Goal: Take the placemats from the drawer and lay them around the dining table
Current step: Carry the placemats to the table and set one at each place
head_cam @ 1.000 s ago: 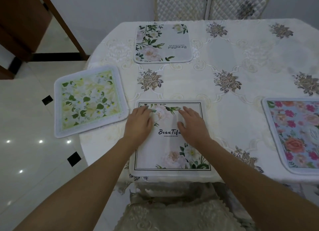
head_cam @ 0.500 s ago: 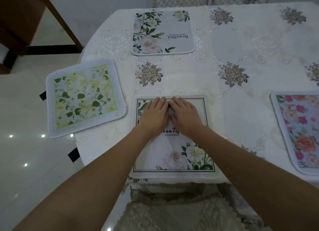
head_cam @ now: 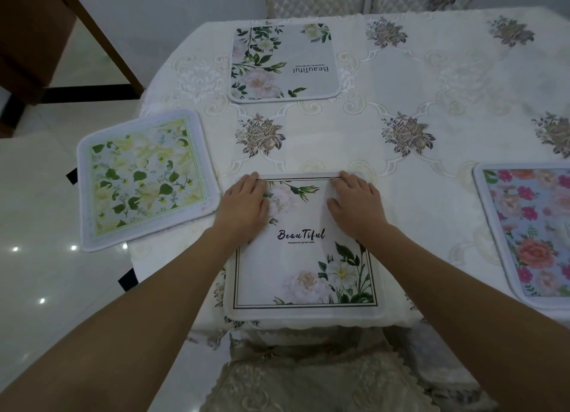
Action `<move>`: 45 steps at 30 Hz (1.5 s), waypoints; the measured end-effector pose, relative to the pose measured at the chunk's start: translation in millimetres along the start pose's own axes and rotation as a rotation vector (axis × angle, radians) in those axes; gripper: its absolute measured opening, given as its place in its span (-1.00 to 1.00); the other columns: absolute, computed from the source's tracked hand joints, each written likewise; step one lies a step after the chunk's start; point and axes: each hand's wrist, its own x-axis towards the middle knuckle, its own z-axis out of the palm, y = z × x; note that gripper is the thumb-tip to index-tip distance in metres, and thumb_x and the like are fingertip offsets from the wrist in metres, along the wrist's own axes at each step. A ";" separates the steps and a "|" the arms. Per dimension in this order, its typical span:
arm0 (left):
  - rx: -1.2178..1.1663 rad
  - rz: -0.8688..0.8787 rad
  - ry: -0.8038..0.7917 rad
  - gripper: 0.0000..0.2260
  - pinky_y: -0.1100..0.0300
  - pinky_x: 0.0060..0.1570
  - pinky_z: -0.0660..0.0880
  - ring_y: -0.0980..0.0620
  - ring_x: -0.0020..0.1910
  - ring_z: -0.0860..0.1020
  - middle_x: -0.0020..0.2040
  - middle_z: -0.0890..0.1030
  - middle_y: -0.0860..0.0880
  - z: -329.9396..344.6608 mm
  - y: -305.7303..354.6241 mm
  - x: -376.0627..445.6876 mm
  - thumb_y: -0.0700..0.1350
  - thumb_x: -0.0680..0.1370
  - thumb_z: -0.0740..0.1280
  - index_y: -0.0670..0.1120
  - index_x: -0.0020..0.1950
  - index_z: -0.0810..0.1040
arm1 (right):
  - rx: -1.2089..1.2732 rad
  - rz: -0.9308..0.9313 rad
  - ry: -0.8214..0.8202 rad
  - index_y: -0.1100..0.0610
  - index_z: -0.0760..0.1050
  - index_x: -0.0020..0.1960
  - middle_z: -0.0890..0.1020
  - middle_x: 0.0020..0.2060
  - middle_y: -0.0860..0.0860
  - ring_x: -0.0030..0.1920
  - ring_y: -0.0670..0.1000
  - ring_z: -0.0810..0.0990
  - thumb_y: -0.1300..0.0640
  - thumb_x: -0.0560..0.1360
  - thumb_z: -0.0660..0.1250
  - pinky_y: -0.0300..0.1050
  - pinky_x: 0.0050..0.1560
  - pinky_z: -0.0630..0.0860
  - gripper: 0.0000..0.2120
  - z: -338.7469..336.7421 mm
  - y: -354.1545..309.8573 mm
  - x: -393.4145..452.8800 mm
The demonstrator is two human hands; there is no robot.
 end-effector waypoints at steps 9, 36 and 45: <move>0.056 -0.028 -0.032 -0.54 -0.09 0.48 0.12 -0.14 0.54 0.16 0.56 0.19 -0.17 -4.4 -9.4 -11.1 0.00 0.66 0.10 -0.15 0.53 0.24 | -0.002 0.056 -0.043 0.07 0.21 0.51 0.18 0.54 0.08 0.51 0.12 0.16 0.00 0.60 0.12 0.12 0.49 0.10 -0.50 -8.4 5.9 -6.2; -0.029 -0.138 -0.103 -0.51 -0.10 0.26 0.45 -0.20 0.38 0.43 0.40 0.46 -0.21 23.5 43.7 -212.4 0.06 0.59 -0.01 -0.16 0.35 0.48 | 0.033 0.037 -0.138 0.05 0.13 0.56 0.09 0.57 0.03 0.56 0.04 0.04 -0.02 0.64 0.09 0.03 0.50 0.06 -0.49 14.0 5.5 -216.0; 0.002 -0.128 -0.149 -0.31 -0.08 0.46 0.22 -0.12 0.52 0.23 0.54 0.26 -0.12 21.6 62.7 -236.6 0.18 0.54 -0.28 -0.07 0.51 0.30 | 0.041 0.055 -0.162 0.04 0.11 0.56 0.09 0.57 0.05 0.56 0.07 0.01 -0.04 0.65 0.04 0.08 0.54 0.00 -0.50 17.6 -7.0 -234.6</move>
